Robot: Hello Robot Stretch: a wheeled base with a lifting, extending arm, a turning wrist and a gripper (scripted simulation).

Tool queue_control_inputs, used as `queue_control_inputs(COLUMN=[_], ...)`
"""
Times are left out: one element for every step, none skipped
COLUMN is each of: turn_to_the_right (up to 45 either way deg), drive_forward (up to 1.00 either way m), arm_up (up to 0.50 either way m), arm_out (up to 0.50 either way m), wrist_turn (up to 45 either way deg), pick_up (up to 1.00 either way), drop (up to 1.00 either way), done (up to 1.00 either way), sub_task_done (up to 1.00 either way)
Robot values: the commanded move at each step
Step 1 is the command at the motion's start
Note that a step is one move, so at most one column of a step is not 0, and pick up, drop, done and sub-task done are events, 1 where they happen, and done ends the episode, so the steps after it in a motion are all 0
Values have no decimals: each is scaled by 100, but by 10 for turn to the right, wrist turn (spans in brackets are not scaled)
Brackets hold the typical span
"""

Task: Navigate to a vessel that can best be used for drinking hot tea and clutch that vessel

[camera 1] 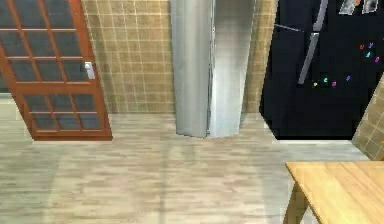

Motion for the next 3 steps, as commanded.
queue_control_inputs(turn_to_the_right=[-300,450,210], drive_forward=[0,0,0], arm_up=[0,0,0], arm_out=[0,0,0], wrist_turn=[0,0,0], pick_up=[0,0,0], drop=[0,0,0], done=[0,0,0], sub_task_done=[0,0,0])
